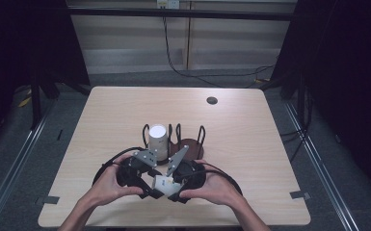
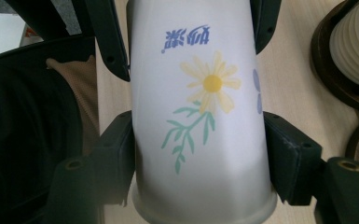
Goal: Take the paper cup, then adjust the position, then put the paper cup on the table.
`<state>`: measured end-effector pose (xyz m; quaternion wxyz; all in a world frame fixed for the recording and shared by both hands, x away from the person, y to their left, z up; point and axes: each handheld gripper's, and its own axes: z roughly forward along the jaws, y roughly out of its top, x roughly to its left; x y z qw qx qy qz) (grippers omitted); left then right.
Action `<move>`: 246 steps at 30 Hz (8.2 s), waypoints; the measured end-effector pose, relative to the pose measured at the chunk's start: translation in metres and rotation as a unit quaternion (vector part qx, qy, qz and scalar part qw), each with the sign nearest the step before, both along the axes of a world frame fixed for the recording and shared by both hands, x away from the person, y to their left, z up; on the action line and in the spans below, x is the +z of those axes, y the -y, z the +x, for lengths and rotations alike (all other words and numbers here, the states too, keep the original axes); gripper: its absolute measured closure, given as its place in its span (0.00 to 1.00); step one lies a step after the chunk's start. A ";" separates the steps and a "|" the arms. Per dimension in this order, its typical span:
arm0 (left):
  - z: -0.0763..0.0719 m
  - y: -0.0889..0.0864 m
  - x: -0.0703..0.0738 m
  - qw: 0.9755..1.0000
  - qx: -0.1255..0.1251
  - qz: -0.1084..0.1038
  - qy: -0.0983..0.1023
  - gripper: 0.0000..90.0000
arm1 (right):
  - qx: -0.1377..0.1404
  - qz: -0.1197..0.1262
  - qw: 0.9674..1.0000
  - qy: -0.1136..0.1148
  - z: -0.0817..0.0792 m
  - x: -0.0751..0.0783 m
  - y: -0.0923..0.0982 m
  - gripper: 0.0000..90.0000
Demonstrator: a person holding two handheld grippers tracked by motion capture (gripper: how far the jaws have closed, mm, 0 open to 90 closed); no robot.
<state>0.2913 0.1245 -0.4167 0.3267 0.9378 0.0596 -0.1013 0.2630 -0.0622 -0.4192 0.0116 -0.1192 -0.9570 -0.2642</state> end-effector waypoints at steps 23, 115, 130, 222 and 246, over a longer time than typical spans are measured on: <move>0.001 -0.002 0.002 1.000 -0.005 -0.006 -0.008 0.41 | 0.002 0.021 1.000 -0.001 0.000 0.003 0.003 0.32; -0.004 -0.039 0.009 0.975 0.082 -0.204 0.035 0.41 | -0.112 0.324 0.940 -0.004 0.009 0.008 0.067 0.15; -0.009 -0.033 0.007 0.972 0.073 -0.218 0.039 0.41 | -0.102 0.342 0.934 -0.021 0.011 0.004 0.064 0.15; 0.012 -0.087 -0.019 0.972 0.191 -0.134 0.036 0.18 | -0.194 0.245 0.949 -0.039 0.024 0.009 0.111 0.31; 0.017 -0.097 -0.022 0.969 0.203 -0.135 0.038 0.18 | -0.239 0.165 0.956 -0.049 0.034 0.017 0.160 0.31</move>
